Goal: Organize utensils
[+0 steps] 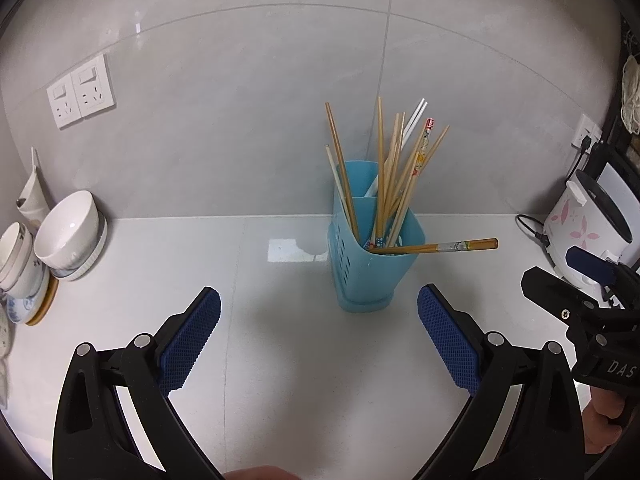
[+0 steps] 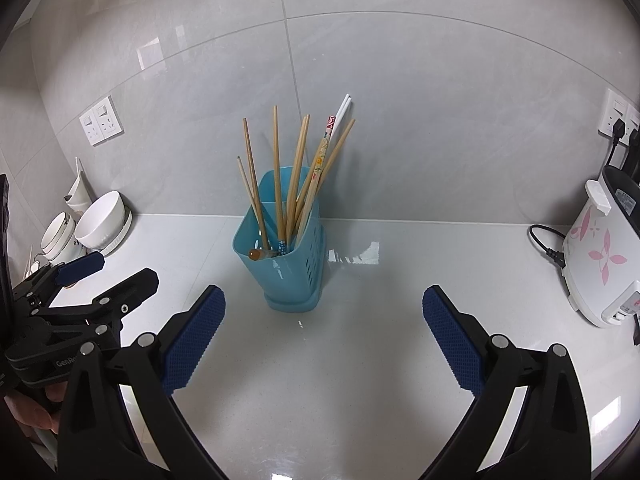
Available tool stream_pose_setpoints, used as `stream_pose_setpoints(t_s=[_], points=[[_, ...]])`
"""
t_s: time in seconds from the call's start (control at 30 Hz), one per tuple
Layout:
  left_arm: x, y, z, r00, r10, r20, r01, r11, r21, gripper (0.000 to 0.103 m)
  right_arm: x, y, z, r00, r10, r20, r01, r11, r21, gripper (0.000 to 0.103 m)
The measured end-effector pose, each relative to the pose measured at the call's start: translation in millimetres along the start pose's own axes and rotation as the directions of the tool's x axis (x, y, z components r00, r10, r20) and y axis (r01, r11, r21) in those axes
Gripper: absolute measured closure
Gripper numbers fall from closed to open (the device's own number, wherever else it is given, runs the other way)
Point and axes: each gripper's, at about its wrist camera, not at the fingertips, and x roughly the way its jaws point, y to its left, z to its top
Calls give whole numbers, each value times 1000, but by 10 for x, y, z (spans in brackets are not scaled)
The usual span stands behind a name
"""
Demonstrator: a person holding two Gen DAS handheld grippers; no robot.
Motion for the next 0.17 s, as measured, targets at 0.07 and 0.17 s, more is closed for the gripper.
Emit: stream_pose_setpoints(t_s=[0.07, 0.17], points=[[5, 0, 4, 1000, 2, 0, -2, 1000, -5, 6, 4, -5, 6, 1000, -1, 0, 1, 1000, -1, 8], [27, -16, 10, 1000, 14, -7, -14, 1000, -2, 6, 13, -18, 13, 1000, -3, -2, 3, 1000, 1, 8]])
